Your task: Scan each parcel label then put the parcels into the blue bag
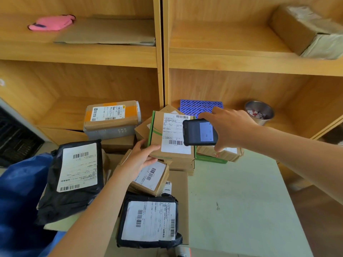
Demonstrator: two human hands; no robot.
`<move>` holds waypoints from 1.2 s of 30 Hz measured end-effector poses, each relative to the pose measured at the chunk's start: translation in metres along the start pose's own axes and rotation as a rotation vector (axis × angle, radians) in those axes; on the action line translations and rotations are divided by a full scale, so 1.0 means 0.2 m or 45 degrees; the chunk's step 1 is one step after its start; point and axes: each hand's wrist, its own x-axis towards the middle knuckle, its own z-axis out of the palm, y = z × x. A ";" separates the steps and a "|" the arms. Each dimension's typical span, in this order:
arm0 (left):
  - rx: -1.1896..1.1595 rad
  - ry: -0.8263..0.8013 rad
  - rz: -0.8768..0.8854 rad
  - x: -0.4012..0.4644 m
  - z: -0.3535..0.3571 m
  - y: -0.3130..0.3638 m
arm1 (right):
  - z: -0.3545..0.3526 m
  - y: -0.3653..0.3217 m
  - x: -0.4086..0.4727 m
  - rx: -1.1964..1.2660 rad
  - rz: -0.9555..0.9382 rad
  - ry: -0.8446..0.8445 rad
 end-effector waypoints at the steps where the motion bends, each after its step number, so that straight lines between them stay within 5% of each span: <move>1: -0.004 0.008 -0.002 0.00 0.00 0.00 | 0.01 0.00 0.00 0.000 0.002 -0.004; 17: -0.038 0.030 -0.060 -0.02 0.01 0.01 | 0.05 0.01 0.00 0.221 0.053 0.022; 21: 0.357 0.536 0.489 -0.05 0.09 0.02 | 0.06 0.00 0.00 0.285 0.058 0.020; 24: 0.526 0.406 0.722 -0.09 0.24 0.06 | 0.07 -0.01 0.00 0.294 0.050 0.009; 29: 1.017 0.359 0.661 -0.07 0.41 0.09 | 0.06 -0.03 0.00 0.253 0.024 0.013; 33: 0.743 0.356 0.548 -0.05 0.39 0.12 | 0.06 -0.01 0.00 0.245 0.029 0.019; 36: 0.841 0.540 0.454 -0.02 0.32 0.14 | 0.05 -0.01 0.01 0.216 0.033 0.022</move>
